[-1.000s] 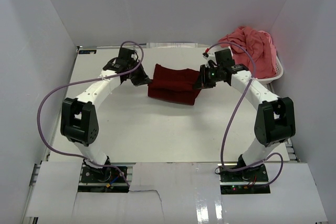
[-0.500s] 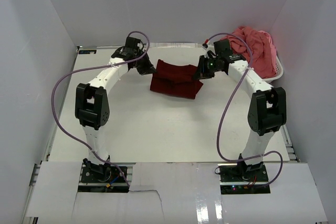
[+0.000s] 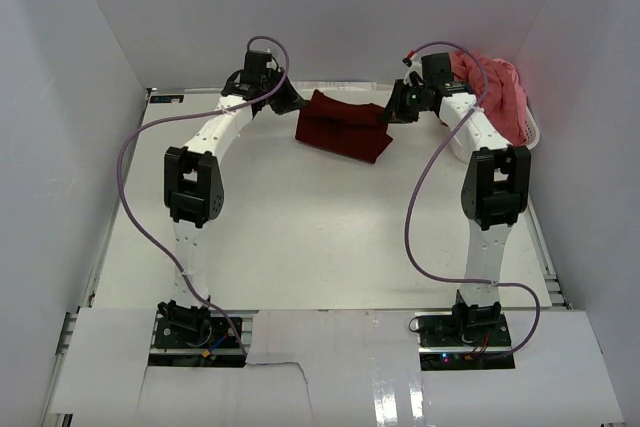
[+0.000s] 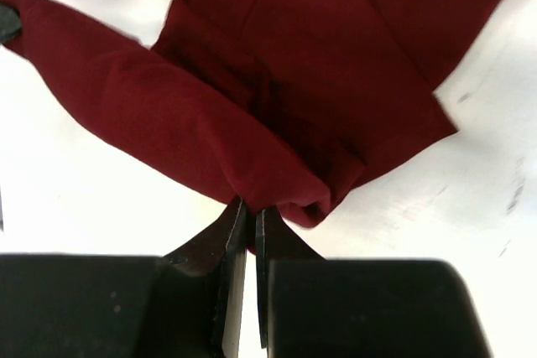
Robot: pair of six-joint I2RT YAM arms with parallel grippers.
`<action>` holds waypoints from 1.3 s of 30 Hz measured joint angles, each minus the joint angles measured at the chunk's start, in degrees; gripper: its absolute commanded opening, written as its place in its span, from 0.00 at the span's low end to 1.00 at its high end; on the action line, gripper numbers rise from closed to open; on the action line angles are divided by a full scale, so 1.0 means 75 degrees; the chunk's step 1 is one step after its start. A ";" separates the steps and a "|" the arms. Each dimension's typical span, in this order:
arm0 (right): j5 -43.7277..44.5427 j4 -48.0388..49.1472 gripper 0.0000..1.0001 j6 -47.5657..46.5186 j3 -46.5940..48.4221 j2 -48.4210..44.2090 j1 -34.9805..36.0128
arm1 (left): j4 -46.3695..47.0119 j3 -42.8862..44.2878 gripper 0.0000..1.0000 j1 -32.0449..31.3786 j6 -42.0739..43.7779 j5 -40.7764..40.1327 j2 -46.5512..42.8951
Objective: Fold and stack the t-shirts
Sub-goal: Fold the long partially folded tshirt into a neat square, then put the neatly folded tshirt into the corner of the board with the left arm
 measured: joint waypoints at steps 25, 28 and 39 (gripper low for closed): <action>0.0723 0.3255 0.66 0.0233 0.0434 0.1472 -0.0358 | 0.4680 -0.0233 0.97 0.0178 0.0717 0.0198 0.1236; 0.0644 0.3045 0.56 0.0166 0.0347 0.1475 -0.0254 | 0.4809 -0.0090 0.92 0.0006 0.0953 0.0545 0.1198; 0.0341 0.2480 0.19 0.0210 0.0662 0.2363 -0.0210 | 0.4068 0.1545 0.22 0.0020 0.1058 0.1582 0.3197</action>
